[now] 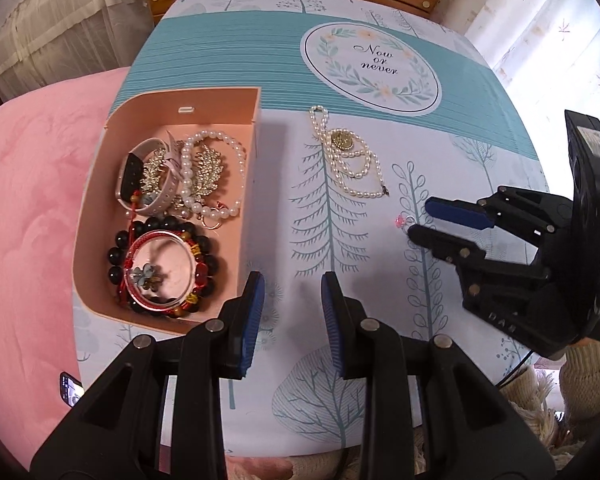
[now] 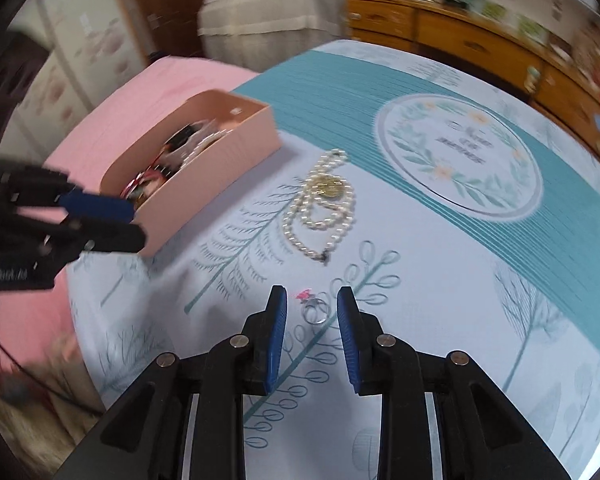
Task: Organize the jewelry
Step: 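Grasp the small pink-stone ring on the cloth with the right gripper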
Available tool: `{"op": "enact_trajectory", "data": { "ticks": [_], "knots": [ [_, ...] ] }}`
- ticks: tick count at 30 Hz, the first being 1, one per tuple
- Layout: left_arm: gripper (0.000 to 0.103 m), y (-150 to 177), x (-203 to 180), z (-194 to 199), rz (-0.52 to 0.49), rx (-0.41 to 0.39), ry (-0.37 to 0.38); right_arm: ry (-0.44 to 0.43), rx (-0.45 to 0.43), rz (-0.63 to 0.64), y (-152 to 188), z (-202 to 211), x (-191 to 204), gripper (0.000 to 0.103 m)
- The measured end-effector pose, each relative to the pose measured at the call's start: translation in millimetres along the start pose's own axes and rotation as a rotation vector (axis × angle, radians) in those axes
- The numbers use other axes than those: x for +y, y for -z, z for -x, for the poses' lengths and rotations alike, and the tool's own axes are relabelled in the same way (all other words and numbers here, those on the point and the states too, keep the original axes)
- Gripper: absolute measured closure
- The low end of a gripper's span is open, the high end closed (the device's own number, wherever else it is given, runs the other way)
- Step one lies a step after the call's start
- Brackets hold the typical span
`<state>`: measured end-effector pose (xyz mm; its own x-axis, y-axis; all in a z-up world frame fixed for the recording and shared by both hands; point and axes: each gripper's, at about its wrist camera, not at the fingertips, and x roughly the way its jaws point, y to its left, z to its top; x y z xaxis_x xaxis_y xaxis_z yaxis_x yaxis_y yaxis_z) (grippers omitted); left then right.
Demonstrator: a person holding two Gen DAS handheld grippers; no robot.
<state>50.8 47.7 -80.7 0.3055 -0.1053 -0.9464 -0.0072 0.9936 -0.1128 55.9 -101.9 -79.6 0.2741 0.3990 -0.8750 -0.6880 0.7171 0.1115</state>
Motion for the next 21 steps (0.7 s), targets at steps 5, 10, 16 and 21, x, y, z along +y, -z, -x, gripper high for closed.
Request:
{"op": "enact_trajectory", "data": {
  "ticks": [5,10,16,21],
  "knots": [
    [0.077,-6.4,-5.3,-3.7,-0.003,0.002,0.003,-0.018,-0.004,0.077,-1.8,-10.6,5.3,0.077],
    [0.077,-14.7,-11.2,-7.7,-0.008,0.003,0.011,-0.021,0.015,0.124,-4.0,-23.6,6.0,0.077],
    [0.077,-26.6,-16.2,-12.1,-0.003,0.006,0.037,0.033,0.010,0.180,-1.4,-31.0,9.3,0.093],
    [0.077,-41.1,-25.1,-18.3,-0.004,0.005,0.072,0.051,-0.005,0.112,3.5,-25.7,-5.7,0.093]
  ]
}}
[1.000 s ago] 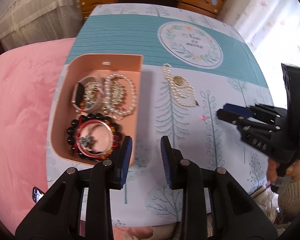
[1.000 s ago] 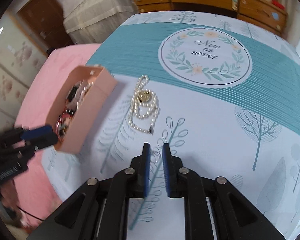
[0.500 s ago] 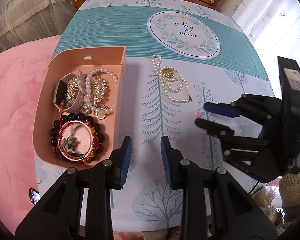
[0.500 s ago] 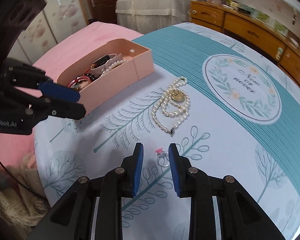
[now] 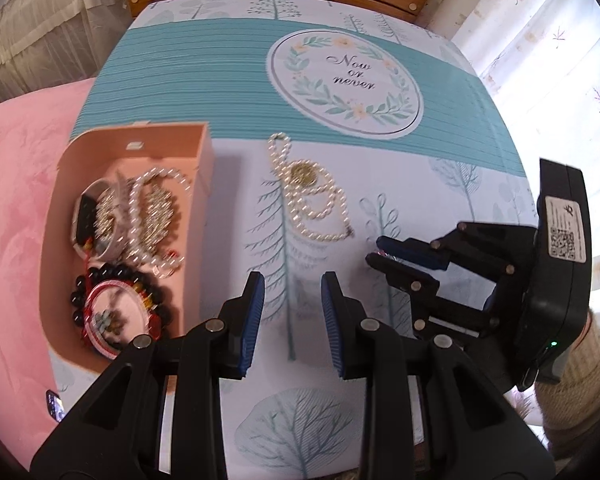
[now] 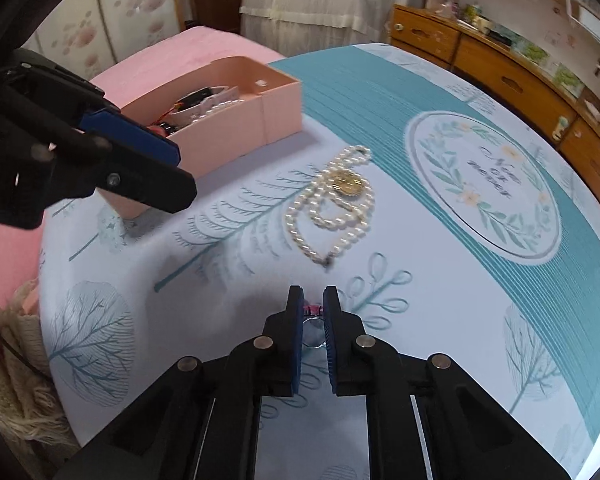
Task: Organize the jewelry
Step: 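Grasp the small pink-stone ring on the cloth with the right gripper, then grasp the pearl necklace with the left gripper and lift it while the right holds the ring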
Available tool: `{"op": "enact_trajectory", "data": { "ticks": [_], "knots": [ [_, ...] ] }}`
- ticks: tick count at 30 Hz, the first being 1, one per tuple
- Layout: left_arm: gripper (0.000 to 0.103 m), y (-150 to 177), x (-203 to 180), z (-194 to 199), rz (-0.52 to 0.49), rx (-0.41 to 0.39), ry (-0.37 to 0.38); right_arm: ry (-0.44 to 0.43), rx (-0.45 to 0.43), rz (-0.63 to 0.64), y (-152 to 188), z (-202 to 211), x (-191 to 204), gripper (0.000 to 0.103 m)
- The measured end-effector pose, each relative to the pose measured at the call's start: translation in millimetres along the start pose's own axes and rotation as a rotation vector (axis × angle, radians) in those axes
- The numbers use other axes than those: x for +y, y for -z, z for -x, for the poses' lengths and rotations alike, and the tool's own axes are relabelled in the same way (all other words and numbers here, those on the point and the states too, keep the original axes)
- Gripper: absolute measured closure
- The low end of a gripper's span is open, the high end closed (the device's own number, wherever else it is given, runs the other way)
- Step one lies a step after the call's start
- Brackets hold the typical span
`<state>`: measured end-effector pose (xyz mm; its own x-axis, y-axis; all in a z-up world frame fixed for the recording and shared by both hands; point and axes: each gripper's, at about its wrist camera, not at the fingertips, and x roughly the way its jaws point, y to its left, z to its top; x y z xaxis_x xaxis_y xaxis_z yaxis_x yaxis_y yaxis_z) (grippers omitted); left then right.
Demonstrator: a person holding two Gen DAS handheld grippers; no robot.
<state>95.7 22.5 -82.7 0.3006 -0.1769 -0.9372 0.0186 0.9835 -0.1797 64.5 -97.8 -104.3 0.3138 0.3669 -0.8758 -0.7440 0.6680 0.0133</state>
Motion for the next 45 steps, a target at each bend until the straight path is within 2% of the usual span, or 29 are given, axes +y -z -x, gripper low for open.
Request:
{"op": "enact_trajectory", "data": {
  "ticks": [7,11,15,18,21,22,25,26,31,35,41,45],
  "knots": [
    [0.077,-37.6,-11.3,-31.8,0.011,0.057,0.015,-0.002,-0.051,-0.167,16.0,21.0,-32.8,0.093],
    [0.077,-60.0,-12.1,-55.8,0.065,0.119,0.043,-0.011,-0.065,-0.206,23.6,27.9,-39.5,0.093],
    [0.077,-71.8,-14.8,-69.8,0.090,0.139,0.071,-0.016,-0.073,-0.221,28.2,30.2,-41.5,0.093],
    [0.077,-74.3,-18.8,-76.5,0.081,0.154,0.052,-0.025,-0.080,-0.230,29.9,32.0,-41.0,0.093],
    [0.076,-75.6,-22.9,-81.7,0.059,0.165,-0.003,-0.035,-0.084,-0.230,29.3,31.3,-41.0,0.093],
    [0.073,-75.6,-24.3,-83.8,0.048,0.173,-0.016,-0.039,-0.085,-0.231,29.0,30.7,-41.3,0.093],
    [0.043,-74.7,-25.9,-85.7,0.045,0.182,-0.014,-0.047,-0.084,-0.235,29.2,29.1,-41.3,0.093],
    [0.039,-74.7,-26.2,-84.0,0.048,0.172,-0.020,-0.048,-0.084,-0.236,29.2,28.8,-41.4,0.093],
    [0.039,-76.3,-28.4,-78.5,0.047,0.159,-0.024,-0.049,-0.083,-0.246,30.1,26.9,-43.0,0.093],
    [0.039,-74.1,-24.4,-73.1,0.038,0.146,-0.066,-0.052,-0.087,-0.253,30.3,27.4,-44.2,0.093],
    [0.039,-85.1,-20.6,-90.0,0.050,0.162,-0.113,-0.052,-0.087,-0.251,30.2,27.0,-43.6,0.093],
    [0.038,-90.1,-20.3,-97.9,0.048,0.173,-0.117,-0.053,-0.088,-0.255,30.8,27.3,-43.9,0.093]
  ]
}}
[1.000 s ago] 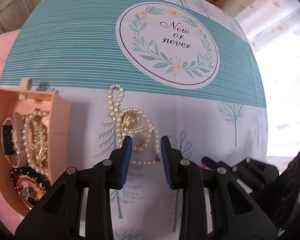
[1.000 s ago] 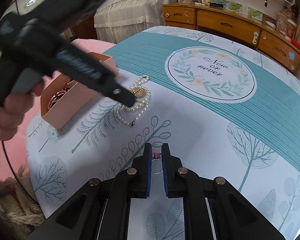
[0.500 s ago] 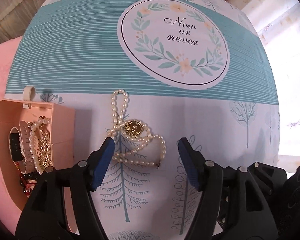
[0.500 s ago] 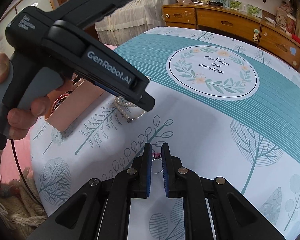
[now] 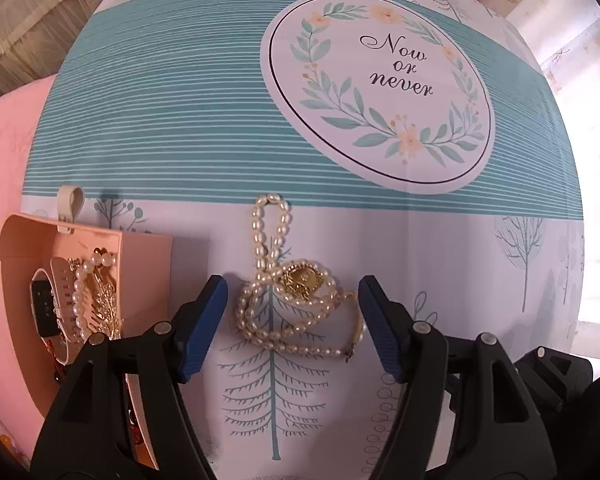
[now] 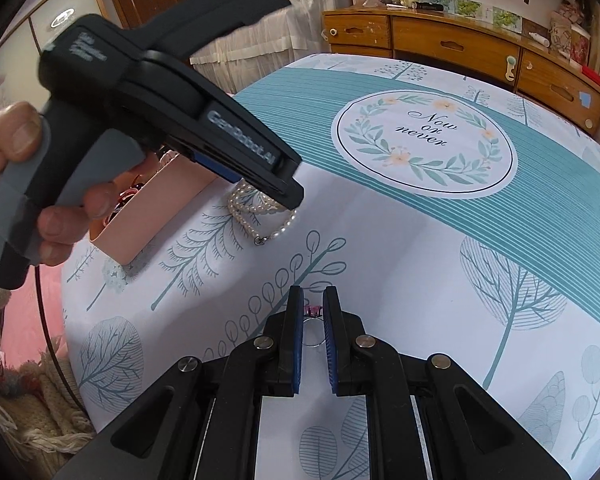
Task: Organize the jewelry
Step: 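Grasp the pearl necklace with the left gripper and lift it while the right holds the ring, then lower the pearl necklace and ring into the pink box, opening both grippers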
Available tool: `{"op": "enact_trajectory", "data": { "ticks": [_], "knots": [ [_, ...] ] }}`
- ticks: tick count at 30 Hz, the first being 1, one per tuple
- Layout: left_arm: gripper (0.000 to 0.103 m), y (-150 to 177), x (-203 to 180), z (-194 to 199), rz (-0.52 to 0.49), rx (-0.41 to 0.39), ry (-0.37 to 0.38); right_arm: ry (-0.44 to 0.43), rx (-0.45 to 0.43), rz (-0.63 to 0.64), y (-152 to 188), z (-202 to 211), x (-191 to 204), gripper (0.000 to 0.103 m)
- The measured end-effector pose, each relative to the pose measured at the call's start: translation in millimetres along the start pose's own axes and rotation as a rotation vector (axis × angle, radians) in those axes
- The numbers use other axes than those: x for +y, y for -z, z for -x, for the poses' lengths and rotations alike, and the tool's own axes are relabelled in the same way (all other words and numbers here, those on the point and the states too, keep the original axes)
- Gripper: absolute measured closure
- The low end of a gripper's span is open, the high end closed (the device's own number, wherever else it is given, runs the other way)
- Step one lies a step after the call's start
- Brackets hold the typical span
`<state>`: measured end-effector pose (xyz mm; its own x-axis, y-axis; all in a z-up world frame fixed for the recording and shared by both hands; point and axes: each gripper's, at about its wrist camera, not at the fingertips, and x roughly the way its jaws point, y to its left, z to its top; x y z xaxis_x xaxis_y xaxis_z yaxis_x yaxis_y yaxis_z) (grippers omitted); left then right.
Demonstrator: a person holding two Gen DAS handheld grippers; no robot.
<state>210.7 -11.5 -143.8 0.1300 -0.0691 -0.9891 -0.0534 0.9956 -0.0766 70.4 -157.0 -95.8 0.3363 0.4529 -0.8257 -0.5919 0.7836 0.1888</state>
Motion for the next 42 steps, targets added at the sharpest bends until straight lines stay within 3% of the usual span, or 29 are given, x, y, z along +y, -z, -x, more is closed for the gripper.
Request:
{"op": "enact_trajectory", "data": {
  "ticks": [6,9,11,15,21,33,42],
  "knots": [
    [0.040,-2.5,0.9,-0.6,0.022,0.009,0.005,0.003,0.003,-0.020,1.6,0.1,-3.5,0.093],
    [0.068,-2.9,7.2,4.2,0.027,0.007,0.006,0.002,0.000,-0.031,2.0,0.3,-4.4,0.093],
    [0.091,-3.0,12.2,5.2,0.031,0.029,0.038,-0.001,-0.001,-0.037,1.9,0.9,-5.3,0.093],
    [0.099,2.2,23.3,8.0,0.056,0.047,0.098,0.001,-0.002,-0.041,0.4,1.6,-4.3,0.093],
    [0.100,15.5,25.3,40.9,0.062,-0.013,0.154,0.002,-0.022,-0.026,-3.8,11.4,3.0,0.093],
    [0.100,36.1,-1.4,190.4,-0.025,-0.271,0.246,0.024,-0.107,0.014,-23.0,59.0,37.0,0.093],
    [0.100,72.6,39.0,299.1,-0.020,-0.468,0.241,0.026,-0.193,0.069,-53.5,98.2,77.7,0.093]
  ]
}}
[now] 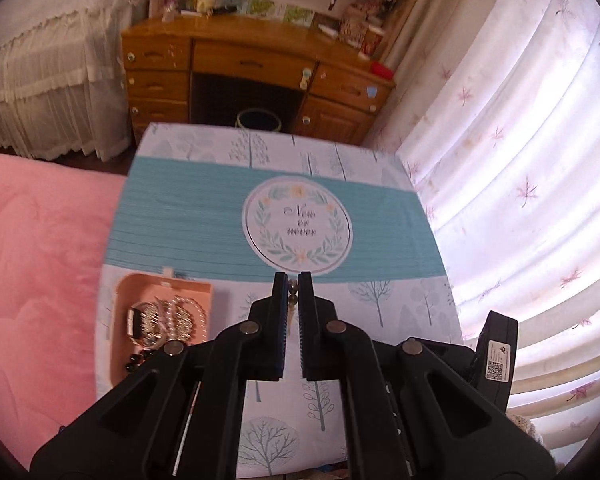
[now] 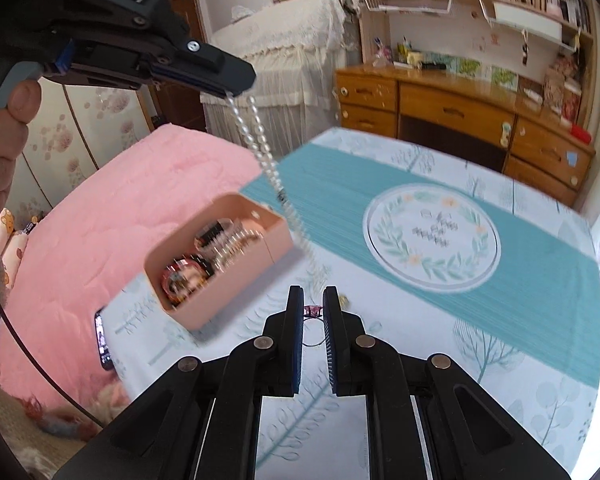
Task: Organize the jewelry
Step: 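Lower the pearl necklace and ring into the pink box, opening both grippers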
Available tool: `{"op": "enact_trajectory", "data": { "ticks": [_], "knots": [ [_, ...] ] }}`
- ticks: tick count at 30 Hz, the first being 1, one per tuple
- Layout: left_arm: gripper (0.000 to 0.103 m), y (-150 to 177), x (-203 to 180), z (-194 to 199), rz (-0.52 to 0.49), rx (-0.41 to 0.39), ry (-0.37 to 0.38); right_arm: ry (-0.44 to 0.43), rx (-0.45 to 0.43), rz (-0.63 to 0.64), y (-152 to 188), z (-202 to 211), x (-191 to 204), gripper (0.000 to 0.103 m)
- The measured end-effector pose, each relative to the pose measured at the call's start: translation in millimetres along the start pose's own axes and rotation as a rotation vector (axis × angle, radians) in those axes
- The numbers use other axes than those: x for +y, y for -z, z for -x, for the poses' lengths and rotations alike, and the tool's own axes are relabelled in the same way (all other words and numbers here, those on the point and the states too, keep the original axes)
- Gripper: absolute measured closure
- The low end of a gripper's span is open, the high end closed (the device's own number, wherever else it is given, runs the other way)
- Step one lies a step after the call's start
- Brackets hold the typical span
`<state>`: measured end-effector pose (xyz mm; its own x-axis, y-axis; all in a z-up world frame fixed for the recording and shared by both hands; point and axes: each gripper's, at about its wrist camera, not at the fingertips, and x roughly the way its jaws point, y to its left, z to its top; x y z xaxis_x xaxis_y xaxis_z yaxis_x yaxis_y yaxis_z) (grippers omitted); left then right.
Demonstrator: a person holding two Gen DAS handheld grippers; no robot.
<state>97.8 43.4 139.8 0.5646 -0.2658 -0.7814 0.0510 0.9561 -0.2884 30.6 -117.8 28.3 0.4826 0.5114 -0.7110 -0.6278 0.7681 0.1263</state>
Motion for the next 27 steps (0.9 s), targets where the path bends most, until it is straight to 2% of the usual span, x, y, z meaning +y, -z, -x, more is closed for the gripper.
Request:
{"op": "enact_trajectory", "data": {
  "ticks": [7,10,13,19,22,27],
  "knots": [
    [0.100,-1.3,27.2,63.7,0.012,-0.111,-0.045,-0.078,-0.041,0.041,-45.0,3.2,41.8,0.093],
    [0.100,4.2,44.8,72.5,0.039,-0.111,-0.069,-0.171,-0.019,0.002,-64.0,-8.5,54.2,0.093],
    [0.100,12.7,67.0,67.7,0.081,-0.080,-0.085,-0.288,0.038,-0.093,-78.0,-30.2,59.1,0.093],
    [0.100,35.3,111.8,36.1,0.164,-0.010,-0.111,-0.383,0.152,-0.208,-84.5,-77.0,74.3,0.093],
    [0.100,47.7,131.4,18.1,0.198,0.026,-0.123,-0.390,0.218,-0.272,-78.4,-102.8,76.0,0.093],
    [0.100,65.7,147.3,-12.6,0.217,0.079,-0.136,-0.380,0.281,-0.314,-69.6,-131.3,71.2,0.093]
  ]
}}
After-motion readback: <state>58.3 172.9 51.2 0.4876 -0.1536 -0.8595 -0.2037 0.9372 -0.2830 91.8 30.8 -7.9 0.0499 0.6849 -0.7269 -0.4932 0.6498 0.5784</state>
